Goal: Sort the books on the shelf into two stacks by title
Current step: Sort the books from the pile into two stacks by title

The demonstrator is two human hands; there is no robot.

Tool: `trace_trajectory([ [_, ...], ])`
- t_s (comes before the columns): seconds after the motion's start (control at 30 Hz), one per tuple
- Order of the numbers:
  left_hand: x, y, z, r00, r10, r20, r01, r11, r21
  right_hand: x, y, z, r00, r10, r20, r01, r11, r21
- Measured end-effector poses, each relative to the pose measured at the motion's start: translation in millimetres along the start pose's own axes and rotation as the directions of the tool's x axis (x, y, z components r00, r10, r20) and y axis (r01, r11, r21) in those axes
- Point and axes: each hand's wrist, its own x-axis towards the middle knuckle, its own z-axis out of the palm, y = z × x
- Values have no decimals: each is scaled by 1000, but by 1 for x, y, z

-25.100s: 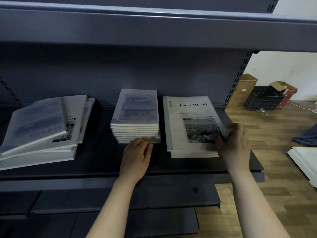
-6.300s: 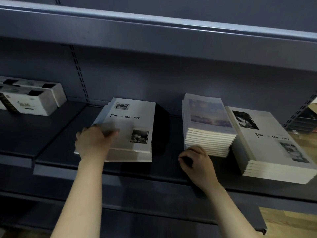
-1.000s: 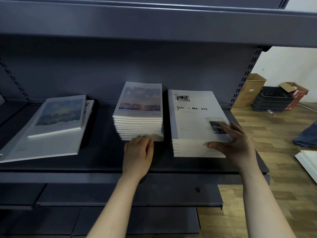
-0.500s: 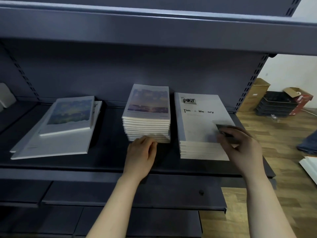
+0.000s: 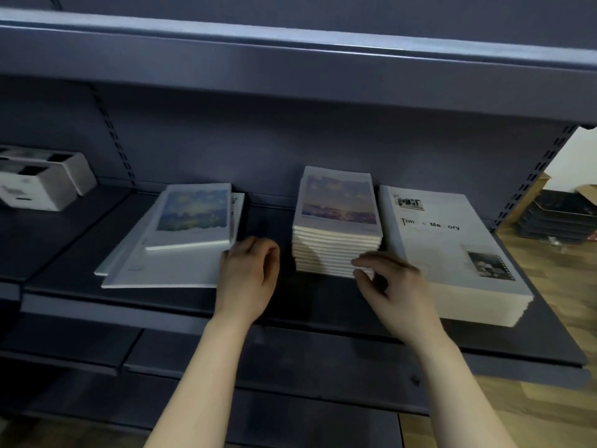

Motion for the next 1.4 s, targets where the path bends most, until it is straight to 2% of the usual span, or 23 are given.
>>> trace_trajectory([
  [0.2,4,-47,-28,993,-92,-67,95,995,38,0,-17,42,997,15,69,-18,999,34],
  [0.4,14,-98,-47,970,-219,-103,237,948,212,-4,-22,77,987,82,139,-82,997,-11],
  [0.5,20,-118,-52,947,-317,-59,320,902,291,-5,-23,88,989,85,122,-78,995,-64],
  [0.63,30,-132,-56,895,-444,-35,433,848,304,-1,-24,99,994,78,71,-68,989,-133],
  [0.83,46,-141,-55,869,-495,-19,481,834,270,-1,-19,107,999,42,33,-36,985,-170],
  [0.93,56,-148,-58,850,-525,27,516,843,151,-1,-18,107,999,38,23,-34,987,-159],
  [1.03,60,-154,-64,790,-599,129,606,795,-27,-1,-18,107,999,40,11,-38,987,-153],
  [1.1,60,-157,-65,792,-592,150,607,789,-90,0,-17,108,999,35,7,-33,988,-151],
  [1.27,52,-151,-57,837,-548,8,541,824,-167,0,-19,108,999,34,4,-34,988,-151],
  [1.33,49,-138,-58,822,-568,34,540,759,-363,-1,-20,107,1000,23,14,-21,988,-151],
  [1.4,44,-120,-61,807,-585,74,511,632,-582,-1,-22,105,1000,18,18,-15,991,-136],
])
